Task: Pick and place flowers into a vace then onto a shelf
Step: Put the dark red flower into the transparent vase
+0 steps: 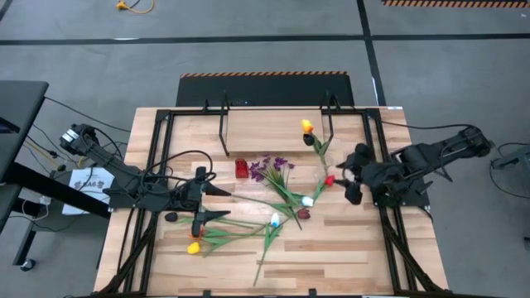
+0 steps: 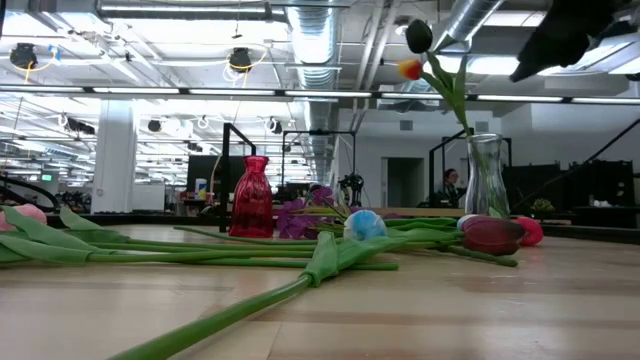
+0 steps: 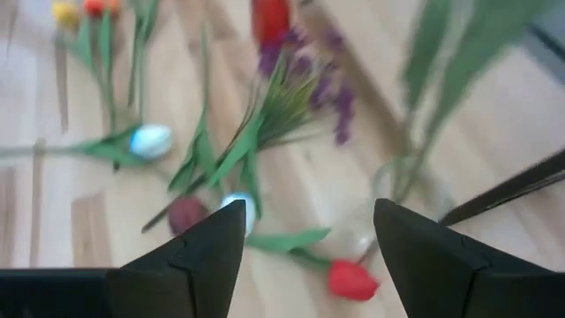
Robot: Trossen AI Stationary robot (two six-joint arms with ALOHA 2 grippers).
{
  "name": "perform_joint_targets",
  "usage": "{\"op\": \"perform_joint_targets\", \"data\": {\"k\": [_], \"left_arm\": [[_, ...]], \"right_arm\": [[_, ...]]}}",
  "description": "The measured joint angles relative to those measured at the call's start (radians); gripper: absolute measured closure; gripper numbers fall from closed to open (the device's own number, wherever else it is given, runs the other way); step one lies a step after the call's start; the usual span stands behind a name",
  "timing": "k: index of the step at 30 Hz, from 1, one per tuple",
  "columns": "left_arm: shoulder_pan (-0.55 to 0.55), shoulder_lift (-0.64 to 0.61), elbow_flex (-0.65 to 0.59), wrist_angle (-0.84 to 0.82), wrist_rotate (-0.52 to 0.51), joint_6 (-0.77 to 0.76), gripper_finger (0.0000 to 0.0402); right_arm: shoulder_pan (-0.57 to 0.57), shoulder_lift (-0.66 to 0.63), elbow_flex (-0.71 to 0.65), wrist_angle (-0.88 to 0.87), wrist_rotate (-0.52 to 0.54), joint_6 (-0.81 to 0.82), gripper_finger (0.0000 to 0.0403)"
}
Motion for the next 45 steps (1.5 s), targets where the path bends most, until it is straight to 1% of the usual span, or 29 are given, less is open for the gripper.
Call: {"op": "perform_joint_targets", "data": {"k": [2,10,17,21,30,35,39,45], "left_arm": [[0.0,0.0,0.0,-0.002,0.009,0.0,0.0171],[0.0,0.0,0.0,-0.002,0.017,0.0,0.0171],[0.0,0.0,0.0,-0.002,0.017,0.0,0.0171],[0.0,0.0,0.0,-0.002,0.017,0.0,0.0171],[0.0,0.0,0.0,-0.004,0.017,0.0,0.0171],[0.0,0.0,0.0,-0.004,0.017,0.0,0.0171],[0.0,0.0,0.0,-0.005,0.016,0.001,0.0171],[0.0,0.0,0.0,-0.006,0.016,0.001,0.0171]], "right_arm": [[0.025,0.037,0.0,0.0,-0.016,0.008,0.0158],[0.127,0.194,0.0,-0.003,-0.019,0.091,0.0158],[0.186,0.312,0.0,-0.005,-0.02,0.188,0.0158],[0.209,0.388,0.0,0.024,-0.019,0.225,0.0158],[0.216,0.568,0.0,0.205,-0.014,0.224,0.0158],[0.21,0.648,0.0,0.298,-0.011,0.195,0.0158],[0.21,0.699,0.0,0.371,-0.011,0.134,0.0158],[0.21,0.736,0.0,0.46,-0.011,0.058,0.0159]]}}
